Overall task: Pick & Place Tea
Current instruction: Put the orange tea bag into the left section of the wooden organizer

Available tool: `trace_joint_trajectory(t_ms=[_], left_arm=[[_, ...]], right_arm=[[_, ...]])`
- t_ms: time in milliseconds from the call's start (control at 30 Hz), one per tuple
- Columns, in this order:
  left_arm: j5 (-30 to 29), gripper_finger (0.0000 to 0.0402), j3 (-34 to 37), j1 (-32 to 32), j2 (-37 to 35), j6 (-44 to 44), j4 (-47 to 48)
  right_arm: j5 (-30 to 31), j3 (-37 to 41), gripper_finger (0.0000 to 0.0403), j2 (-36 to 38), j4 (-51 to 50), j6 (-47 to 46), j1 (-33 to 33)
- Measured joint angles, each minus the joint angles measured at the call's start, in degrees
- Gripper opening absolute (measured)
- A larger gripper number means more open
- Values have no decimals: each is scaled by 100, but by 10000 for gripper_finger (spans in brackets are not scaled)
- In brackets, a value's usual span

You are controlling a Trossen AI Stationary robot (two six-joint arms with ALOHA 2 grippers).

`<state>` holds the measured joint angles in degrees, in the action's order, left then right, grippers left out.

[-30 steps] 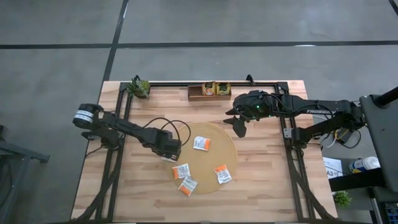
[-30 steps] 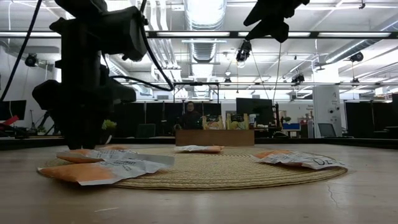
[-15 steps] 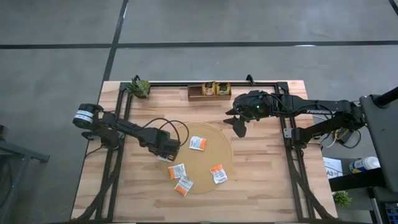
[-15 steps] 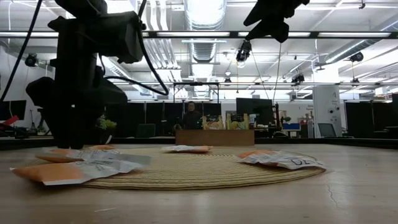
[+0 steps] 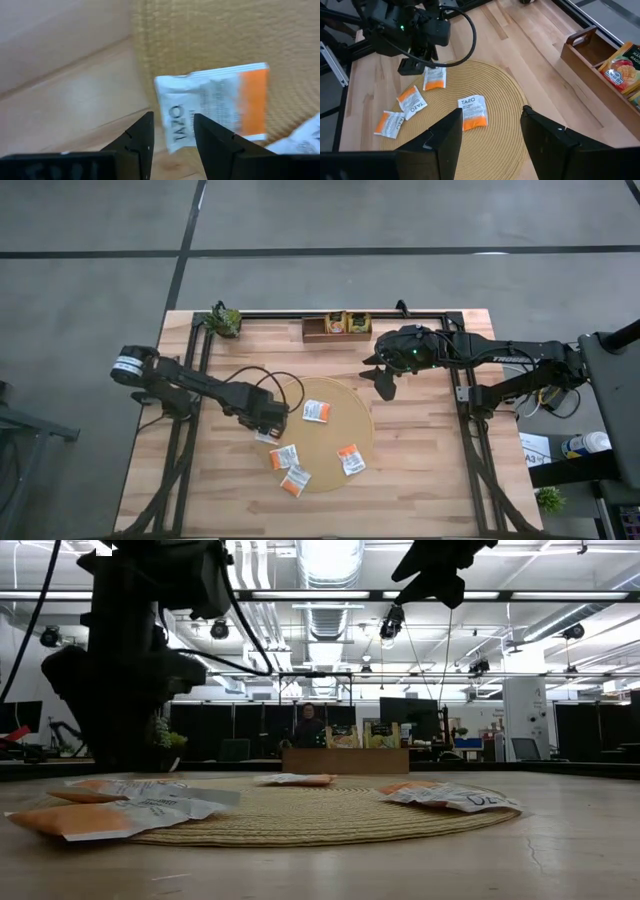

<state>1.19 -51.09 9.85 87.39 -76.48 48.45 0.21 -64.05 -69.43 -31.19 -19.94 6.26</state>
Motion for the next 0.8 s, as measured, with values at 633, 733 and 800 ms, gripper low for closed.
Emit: trace_joint_trajectory(t_ms=[633, 733, 800], left_arm=[[-45, 132, 136, 110, 39, -314, -188], [-48, 132, 175, 125, 84, -316, -183], [-52, 132, 175, 130, 119, -312, -206]], right_arm=[[0, 0, 196, 1, -12, 12, 0], [1, 0, 196, 1, -12, 47, 0], [1, 0, 196, 1, -15, 63, 1]])
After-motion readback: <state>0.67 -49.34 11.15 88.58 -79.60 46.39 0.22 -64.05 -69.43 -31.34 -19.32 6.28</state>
